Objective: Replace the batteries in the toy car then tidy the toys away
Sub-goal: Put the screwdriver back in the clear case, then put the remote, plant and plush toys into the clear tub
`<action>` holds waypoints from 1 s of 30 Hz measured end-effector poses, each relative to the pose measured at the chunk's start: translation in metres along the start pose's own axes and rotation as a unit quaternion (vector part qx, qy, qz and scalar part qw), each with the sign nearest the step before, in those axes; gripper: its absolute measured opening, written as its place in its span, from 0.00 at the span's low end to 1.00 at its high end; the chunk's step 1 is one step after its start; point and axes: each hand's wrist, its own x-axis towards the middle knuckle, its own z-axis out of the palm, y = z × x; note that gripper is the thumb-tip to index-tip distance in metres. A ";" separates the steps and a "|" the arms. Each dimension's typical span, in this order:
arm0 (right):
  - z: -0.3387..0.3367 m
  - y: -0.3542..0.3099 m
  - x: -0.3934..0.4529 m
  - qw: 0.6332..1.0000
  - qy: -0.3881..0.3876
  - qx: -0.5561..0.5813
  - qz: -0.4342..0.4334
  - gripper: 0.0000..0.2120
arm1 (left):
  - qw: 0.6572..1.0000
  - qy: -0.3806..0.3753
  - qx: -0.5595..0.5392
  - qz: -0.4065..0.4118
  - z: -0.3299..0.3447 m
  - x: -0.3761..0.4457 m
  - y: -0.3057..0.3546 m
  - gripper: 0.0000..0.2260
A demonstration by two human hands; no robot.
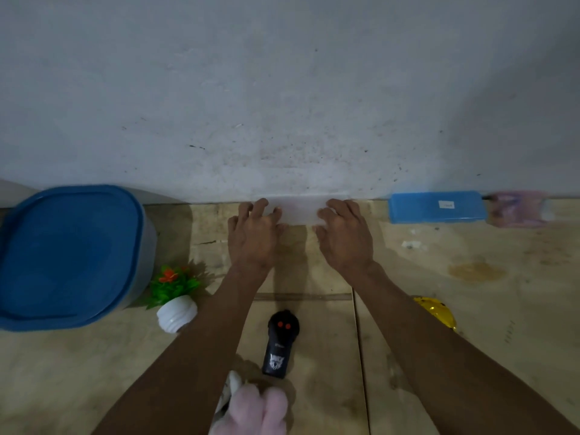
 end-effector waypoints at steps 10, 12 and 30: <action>-0.066 -0.070 -0.053 0.937 0.000 0.318 0.144 0.16 | 0.977 0.028 -0.203 -0.061 -0.075 -0.094 0.001 0.22; -0.078 -0.094 -0.068 0.922 -0.021 0.351 0.161 0.15 | 0.972 0.056 -0.218 -0.065 -0.097 -0.126 -0.008 0.21; 0.006 -0.350 -0.064 0.891 0.005 0.389 0.235 0.27 | 0.912 0.171 -0.221 -0.300 -0.170 -0.177 -0.278 0.26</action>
